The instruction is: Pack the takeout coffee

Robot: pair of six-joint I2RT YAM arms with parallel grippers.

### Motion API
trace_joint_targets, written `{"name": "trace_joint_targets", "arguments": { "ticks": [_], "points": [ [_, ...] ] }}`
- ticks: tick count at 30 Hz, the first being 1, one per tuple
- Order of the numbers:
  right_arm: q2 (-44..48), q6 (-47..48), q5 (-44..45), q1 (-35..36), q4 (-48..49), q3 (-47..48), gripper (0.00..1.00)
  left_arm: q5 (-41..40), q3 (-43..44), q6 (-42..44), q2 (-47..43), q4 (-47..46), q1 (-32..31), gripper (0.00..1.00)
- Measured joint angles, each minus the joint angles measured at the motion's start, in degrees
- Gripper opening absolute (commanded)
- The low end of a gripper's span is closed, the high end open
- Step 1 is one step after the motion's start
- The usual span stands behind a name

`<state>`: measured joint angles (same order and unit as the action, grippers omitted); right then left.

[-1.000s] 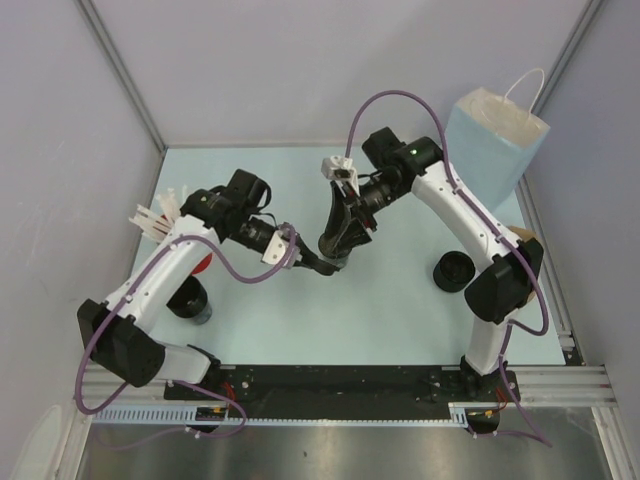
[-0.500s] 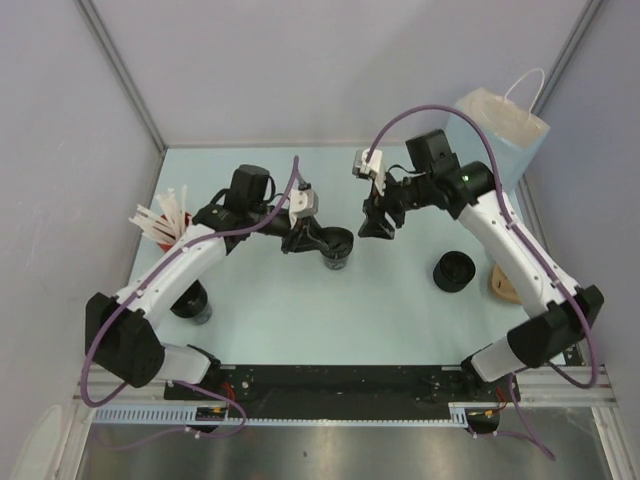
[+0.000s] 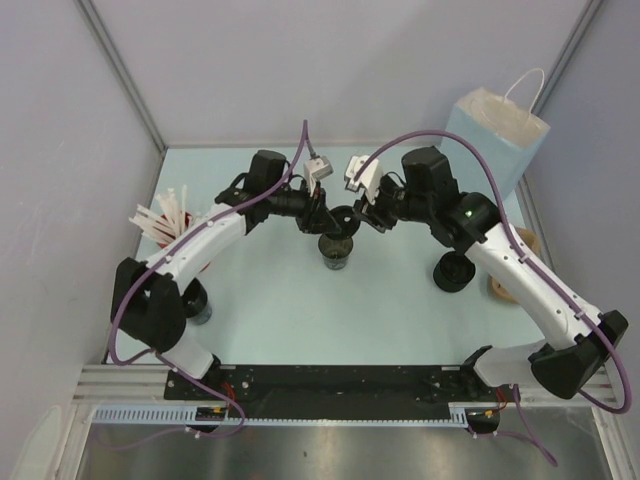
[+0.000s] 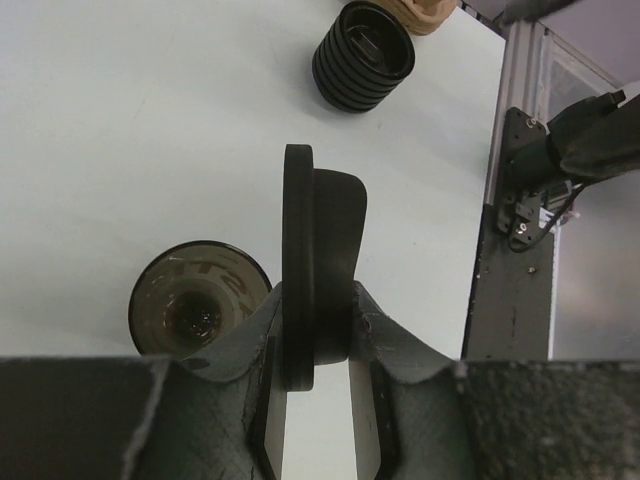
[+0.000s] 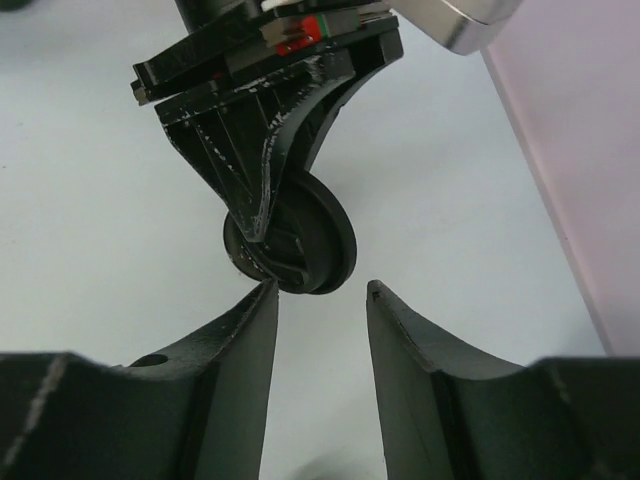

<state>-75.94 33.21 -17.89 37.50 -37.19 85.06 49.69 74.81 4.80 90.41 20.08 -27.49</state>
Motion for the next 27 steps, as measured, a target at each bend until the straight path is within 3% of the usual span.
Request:
{"name": "trace_joint_targets", "arguments": {
  "ticks": [6,27],
  "points": [
    [-0.3,0.7,4.2,2.6,2.2,-2.8,0.34,2.2,0.0,-3.5,0.4,-0.2,0.0,0.2],
    [-3.1,4.1,9.7,5.9,4.0,-6.2,0.28,6.7,0.5,-6.4,1.6,-0.2,0.3,0.2]
  ]
}}
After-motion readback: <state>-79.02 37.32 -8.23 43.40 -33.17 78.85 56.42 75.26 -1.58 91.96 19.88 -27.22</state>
